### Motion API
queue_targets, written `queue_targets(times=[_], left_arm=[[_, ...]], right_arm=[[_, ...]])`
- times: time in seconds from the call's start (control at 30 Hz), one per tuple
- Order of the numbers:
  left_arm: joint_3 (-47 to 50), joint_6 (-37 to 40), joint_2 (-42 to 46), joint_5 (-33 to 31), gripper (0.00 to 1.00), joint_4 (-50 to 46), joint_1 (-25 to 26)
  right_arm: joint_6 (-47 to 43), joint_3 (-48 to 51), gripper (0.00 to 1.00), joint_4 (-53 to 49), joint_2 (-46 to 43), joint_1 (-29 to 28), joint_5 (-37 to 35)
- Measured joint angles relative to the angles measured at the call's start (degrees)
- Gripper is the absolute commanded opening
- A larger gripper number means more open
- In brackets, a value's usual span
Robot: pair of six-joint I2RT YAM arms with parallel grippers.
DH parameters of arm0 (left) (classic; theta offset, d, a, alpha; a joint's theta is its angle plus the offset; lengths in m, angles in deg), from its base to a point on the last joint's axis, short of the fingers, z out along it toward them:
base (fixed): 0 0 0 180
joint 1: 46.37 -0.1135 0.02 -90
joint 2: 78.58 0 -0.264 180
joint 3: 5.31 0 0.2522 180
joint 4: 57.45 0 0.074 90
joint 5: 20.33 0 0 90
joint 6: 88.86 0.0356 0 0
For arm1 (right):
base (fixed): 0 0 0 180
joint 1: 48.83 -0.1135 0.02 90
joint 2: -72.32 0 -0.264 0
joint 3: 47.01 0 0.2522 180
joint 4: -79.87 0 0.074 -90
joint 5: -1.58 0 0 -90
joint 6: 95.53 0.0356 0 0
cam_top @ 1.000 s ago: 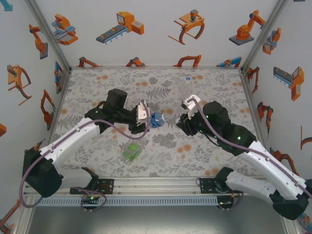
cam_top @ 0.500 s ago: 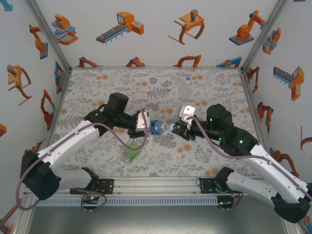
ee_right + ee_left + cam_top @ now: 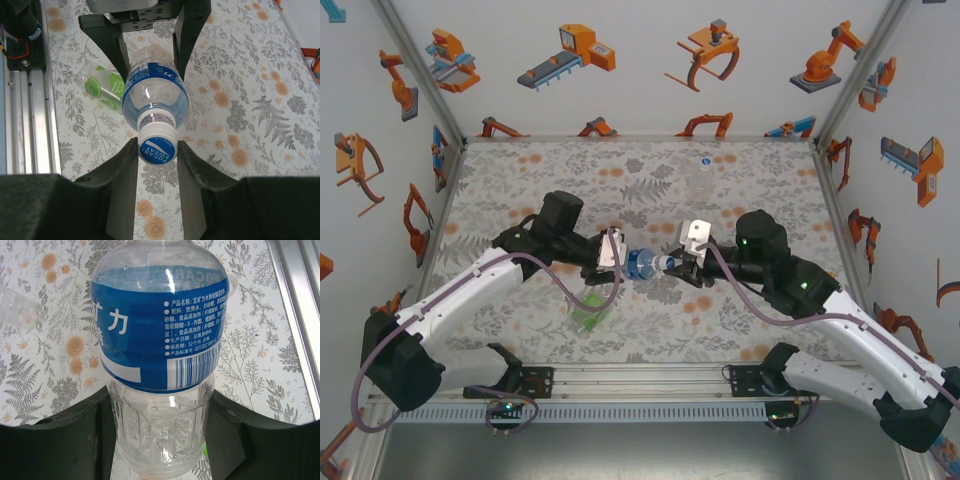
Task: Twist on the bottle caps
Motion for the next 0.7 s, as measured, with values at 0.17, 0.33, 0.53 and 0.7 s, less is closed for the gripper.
queue_targets(times=[0.17, 0.33, 0.53, 0.7], left_arm=[[0.0, 0.0, 0.0, 0.8, 0.0, 0.0, 0.0], [0.0, 0.0, -0.1, 0.8, 0.0, -0.5, 0.0], [0.0, 0.0, -0.1, 0.8, 0.0, -0.9, 0.0], [0.0, 0.5, -0.1, 0.7, 0.0, -2.6, 0.0]], right_arm=[[-0.2, 0.2, 0.21, 0.4, 0.6, 0.0, 0.7], [-0.3, 0.3, 0.21, 0.7, 1.1, 0.0, 1.3], [-0.4, 0.3, 0.21, 0.7, 1.5, 0.0, 1.8], [-2.5, 0.3, 0.2, 0.1, 2.4, 0.0, 4.2]])
